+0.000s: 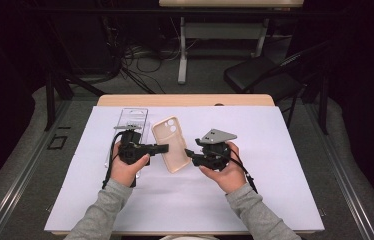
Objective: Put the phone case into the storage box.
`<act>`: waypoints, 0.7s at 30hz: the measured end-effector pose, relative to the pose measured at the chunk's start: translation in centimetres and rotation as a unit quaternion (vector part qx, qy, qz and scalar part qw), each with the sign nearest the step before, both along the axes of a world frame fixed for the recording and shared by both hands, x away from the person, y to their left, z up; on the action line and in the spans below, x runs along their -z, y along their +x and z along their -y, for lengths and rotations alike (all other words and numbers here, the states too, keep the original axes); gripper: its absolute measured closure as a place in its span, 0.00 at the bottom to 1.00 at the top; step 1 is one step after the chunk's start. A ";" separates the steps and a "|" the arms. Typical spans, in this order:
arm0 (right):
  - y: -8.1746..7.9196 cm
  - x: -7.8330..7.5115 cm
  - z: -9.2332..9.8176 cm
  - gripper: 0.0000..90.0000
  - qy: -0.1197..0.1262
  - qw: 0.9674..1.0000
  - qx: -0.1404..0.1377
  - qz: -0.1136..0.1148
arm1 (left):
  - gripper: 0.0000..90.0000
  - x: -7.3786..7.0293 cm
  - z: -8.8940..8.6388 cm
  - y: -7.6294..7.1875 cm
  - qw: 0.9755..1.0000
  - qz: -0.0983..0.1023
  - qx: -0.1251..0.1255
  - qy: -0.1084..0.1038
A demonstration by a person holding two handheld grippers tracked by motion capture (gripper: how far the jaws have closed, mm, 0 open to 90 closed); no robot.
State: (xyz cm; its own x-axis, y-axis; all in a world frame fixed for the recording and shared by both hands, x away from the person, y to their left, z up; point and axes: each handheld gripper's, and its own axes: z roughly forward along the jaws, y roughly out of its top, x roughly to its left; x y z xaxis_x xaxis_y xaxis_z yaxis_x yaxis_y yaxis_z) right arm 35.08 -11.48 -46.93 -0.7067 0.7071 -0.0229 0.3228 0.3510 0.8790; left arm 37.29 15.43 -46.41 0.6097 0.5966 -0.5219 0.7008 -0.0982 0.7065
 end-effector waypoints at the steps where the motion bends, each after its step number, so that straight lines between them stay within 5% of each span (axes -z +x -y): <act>1: 0.0 0.0 0.0 0.52 0.000 1.000 -0.003 0.004 | 0.89 -0.1 -0.1 0.0 1.000 0.002 0.001 0.002; 16: 0.1 -0.2 0.3 0.47 0.034 0.999 -0.029 -0.010 | 0.89 -1.2 -1.3 0.0 0.999 0.039 0.023 0.019; 21: 0.1 -0.3 0.5 0.52 0.035 0.999 -0.033 -0.004 | 0.89 -1.2 -1.0 -0.2 0.998 0.042 0.029 0.024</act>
